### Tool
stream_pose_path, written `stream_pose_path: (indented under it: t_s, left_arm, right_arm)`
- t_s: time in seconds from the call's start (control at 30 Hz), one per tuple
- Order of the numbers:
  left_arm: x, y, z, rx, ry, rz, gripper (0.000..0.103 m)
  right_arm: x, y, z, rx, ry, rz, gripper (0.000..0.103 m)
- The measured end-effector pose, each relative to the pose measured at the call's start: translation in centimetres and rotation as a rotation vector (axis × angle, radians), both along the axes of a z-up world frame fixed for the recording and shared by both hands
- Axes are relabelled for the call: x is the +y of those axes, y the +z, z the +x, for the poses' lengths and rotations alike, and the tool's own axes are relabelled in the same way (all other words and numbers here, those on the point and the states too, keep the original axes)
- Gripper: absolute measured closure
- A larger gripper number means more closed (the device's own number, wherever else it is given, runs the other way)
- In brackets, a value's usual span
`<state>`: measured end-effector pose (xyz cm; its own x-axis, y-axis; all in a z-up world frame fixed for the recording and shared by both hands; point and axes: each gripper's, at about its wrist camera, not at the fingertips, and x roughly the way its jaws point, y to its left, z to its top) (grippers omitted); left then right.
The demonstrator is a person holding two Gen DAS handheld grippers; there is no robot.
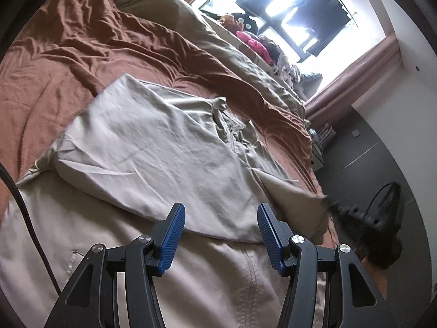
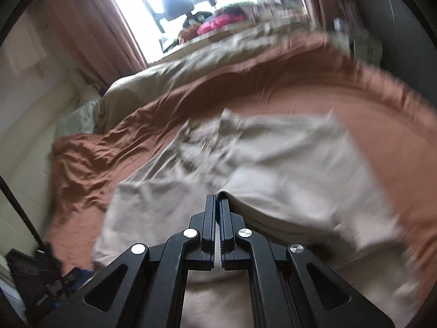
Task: Fold large clothes
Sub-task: 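Fold the held sleeve across the shirt body with the right tool and release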
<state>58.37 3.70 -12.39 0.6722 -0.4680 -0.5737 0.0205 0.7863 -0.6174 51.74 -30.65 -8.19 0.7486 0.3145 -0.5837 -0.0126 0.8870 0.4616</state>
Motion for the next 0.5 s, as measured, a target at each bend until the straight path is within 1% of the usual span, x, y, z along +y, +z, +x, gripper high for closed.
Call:
stream_pose_path:
  t_s: [0.03, 0.07, 0.17, 0.2, 0.23, 0.27, 0.3, 0.37, 0.4, 0.5]
  left_arm:
    - [-0.1, 0.0, 0.0, 0.001, -0.002, 0.003, 0.046]
    - [-0.3, -0.1, 0.1, 0.003, -0.006, 0.009, 0.046]
    - [-0.6, -0.2, 0.3, 0.010, -0.016, 0.012, 0.046]
    - [-0.8, -0.3, 0.3, 0.011, -0.018, 0.013, 0.046]
    - [-1.0, -0.3, 0.4, 0.012, -0.022, 0.017, 0.046]
    - [-1.3, -0.4, 0.4, 0.013, -0.028, 0.025, 0.046]
    - [-1.7, -0.4, 0.4, 0.015, -0.035, 0.031, 0.046]
    - [-2.6, -0.5, 0.5, 0.016, -0.057, 0.028, 0.046]
    - [-3.1, -0.5, 0.5, 0.015, -0.068, 0.029, 0.046]
    - [-5.5, -0.1, 0.4, 0.007, -0.102, 0.090, 0.046]
  right_arm:
    - [-0.2, -1.4, 0.0, 0.027, 0.012, 0.059, 0.103]
    - [-0.5, -1.9, -0.1, 0.041, 0.014, 0.089, 0.103]
    - [-2.2, -5.1, -0.4, 0.103, 0.017, 0.208, 0.103]
    - [-2.8, -5.8, -0.5, 0.115, 0.011, 0.250, 0.102]
    - [-3.6, -6.4, -0.4, 0.123, 0.004, 0.292, 0.098]
    - [-4.5, -7.0, -0.7, 0.125, -0.006, 0.336, 0.090]
    - [-5.2, -7.3, -0.8, 0.125, -0.010, 0.359, 0.082]
    - [-7.1, -7.8, -1.6, 0.125, -0.041, 0.389, 0.030]
    - [-7.9, -7.9, -2.0, 0.120, -0.062, 0.405, 0.026]
    - [-11.1, -8.1, -3.3, 0.118, -0.119, 0.488, 0.026]
